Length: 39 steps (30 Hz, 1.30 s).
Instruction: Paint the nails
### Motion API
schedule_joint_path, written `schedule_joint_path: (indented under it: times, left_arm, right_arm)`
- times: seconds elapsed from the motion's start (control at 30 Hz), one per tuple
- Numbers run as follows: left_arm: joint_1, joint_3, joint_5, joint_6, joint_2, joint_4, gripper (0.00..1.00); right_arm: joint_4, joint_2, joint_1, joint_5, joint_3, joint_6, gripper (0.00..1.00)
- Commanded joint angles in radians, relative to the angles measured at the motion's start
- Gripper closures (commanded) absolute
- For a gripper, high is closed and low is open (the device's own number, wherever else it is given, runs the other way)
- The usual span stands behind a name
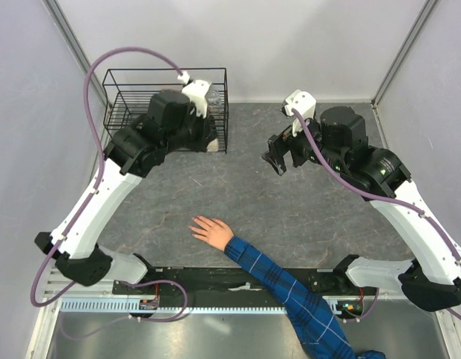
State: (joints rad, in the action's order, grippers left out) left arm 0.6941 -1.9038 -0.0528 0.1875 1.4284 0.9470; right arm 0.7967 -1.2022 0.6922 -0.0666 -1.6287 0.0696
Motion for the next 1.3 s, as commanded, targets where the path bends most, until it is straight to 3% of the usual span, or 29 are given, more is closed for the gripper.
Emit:
schedule_joint_path:
  times: [0.0, 0.17, 0.3, 0.4, 0.73, 1.27]
  left_arm:
    - [-0.066, 0.266, -0.281, 0.047, -0.117, -0.063, 0.98]
    - [-0.306, 0.643, -0.294, 0.174, -0.264, -0.227, 0.98]
    - [-0.502, 0.816, -0.271, 0.262, -0.298, -0.339, 0.98]
    - [-0.560, 0.914, -0.292, 0.276, -0.295, -0.416, 0.98]
    - [-0.646, 1.078, -0.295, 0.302, -0.203, -0.573, 0.98]
    - [-0.666, 1.146, -0.341, 0.279, -0.106, -0.763, 0.98]
  right_arm:
    - [-0.091, 0.055, 0.003, 0.119, 0.039, -0.067, 0.02]
    - [-0.106, 0.069, 0.004, 0.117, 0.062, -0.119, 0.02]
    - [-0.113, 0.078, 0.004, 0.116, 0.073, -0.163, 0.02]
    - [-0.111, 0.090, 0.003, 0.122, 0.087, -0.188, 0.02]
    - [-0.110, 0.110, 0.004, 0.128, 0.101, -0.231, 0.02]
    - [-0.109, 0.098, 0.004, 0.113, 0.109, -0.231, 0.02]
